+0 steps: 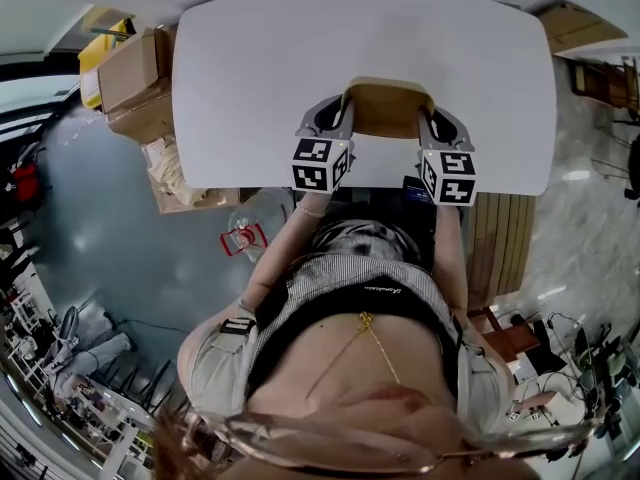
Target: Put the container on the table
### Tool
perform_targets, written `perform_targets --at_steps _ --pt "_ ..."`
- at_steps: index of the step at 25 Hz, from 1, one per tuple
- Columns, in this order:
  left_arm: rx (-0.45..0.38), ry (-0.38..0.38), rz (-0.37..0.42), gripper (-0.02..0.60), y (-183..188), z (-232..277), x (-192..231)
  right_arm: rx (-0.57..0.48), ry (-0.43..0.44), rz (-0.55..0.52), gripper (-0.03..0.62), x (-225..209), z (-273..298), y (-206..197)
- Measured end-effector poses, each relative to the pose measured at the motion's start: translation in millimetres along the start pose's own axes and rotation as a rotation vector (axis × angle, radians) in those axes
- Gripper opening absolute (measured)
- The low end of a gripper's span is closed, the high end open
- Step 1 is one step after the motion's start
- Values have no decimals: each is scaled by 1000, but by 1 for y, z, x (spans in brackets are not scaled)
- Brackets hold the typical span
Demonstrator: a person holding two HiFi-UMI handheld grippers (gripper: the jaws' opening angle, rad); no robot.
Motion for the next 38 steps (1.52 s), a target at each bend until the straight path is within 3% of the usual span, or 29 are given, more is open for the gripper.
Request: perform_targets --at_steps 38 --pt "206 83 -67 23 -66 55 47 224 90 27 71 1 75 -68"
Point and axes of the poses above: the fingertips, and each gripper's own axes: z forward along the fingers, x to its left, y out of its top, the point moved 3 cm from there along -z, backward along the fingers, and after that the axes turned 11 degrees about -z, right-handed, at the moved point
